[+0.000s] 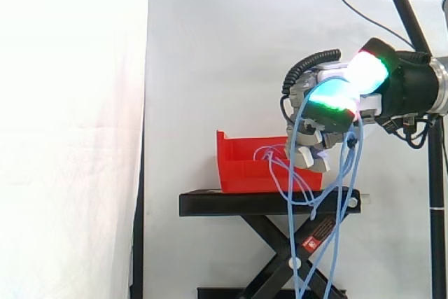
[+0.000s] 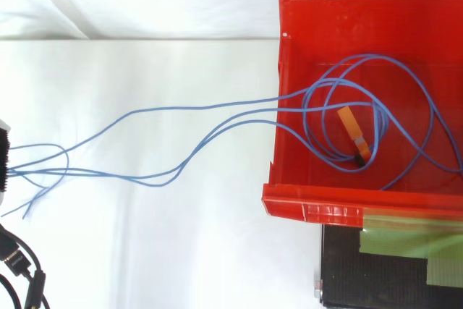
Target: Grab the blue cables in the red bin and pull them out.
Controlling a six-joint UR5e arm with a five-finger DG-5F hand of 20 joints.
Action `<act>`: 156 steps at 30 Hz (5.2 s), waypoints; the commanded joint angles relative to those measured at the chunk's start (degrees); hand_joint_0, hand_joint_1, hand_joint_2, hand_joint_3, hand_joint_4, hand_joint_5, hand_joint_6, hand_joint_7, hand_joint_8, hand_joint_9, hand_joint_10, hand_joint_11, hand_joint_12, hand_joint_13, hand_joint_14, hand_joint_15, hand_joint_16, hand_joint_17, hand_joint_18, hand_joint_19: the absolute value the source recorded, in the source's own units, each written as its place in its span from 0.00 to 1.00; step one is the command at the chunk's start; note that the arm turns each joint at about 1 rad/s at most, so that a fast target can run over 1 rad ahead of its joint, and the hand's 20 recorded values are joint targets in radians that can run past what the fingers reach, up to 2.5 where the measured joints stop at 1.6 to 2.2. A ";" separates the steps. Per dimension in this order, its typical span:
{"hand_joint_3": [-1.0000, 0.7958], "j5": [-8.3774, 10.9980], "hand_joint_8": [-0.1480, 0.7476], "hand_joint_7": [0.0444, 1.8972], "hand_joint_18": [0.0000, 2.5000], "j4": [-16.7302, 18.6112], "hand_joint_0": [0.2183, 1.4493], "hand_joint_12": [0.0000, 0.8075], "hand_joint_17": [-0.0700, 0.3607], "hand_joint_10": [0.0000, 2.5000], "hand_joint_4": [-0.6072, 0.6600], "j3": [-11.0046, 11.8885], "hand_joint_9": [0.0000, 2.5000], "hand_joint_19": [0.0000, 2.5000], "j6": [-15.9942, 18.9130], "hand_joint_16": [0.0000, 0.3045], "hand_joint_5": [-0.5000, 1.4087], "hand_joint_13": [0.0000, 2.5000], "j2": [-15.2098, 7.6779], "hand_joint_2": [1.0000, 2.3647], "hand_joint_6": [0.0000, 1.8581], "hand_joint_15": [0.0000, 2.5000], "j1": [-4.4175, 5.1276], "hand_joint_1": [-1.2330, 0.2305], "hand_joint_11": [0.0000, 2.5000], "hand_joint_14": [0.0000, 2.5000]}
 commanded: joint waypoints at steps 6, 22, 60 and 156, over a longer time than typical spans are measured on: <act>0.00 0.00 0.39 0.45 0.32 0.08 0.43 0.39 0.41 0.01 0.62 0.02 0.43 0.39 0.00 0.16 0.81 0.36 0.01 0.00 0.06 0.28 -0.02 0.13 0.35 0.01; 0.00 0.00 0.39 0.45 0.32 0.08 0.43 0.39 0.41 0.01 0.62 0.02 0.44 0.39 0.00 0.16 0.81 0.36 0.01 0.00 0.06 0.27 -0.02 0.13 0.34 0.01; 0.00 0.00 0.39 0.45 0.32 -0.01 0.43 0.39 0.41 0.01 0.62 0.02 0.44 0.39 0.00 0.16 0.81 0.36 0.01 0.00 0.06 0.28 0.07 0.14 0.35 0.01; 0.00 0.09 0.39 0.45 0.33 -0.01 0.43 0.40 0.41 0.01 0.61 0.02 0.44 0.39 0.00 0.16 0.81 0.36 0.01 0.00 0.06 0.27 -0.02 0.15 0.35 0.01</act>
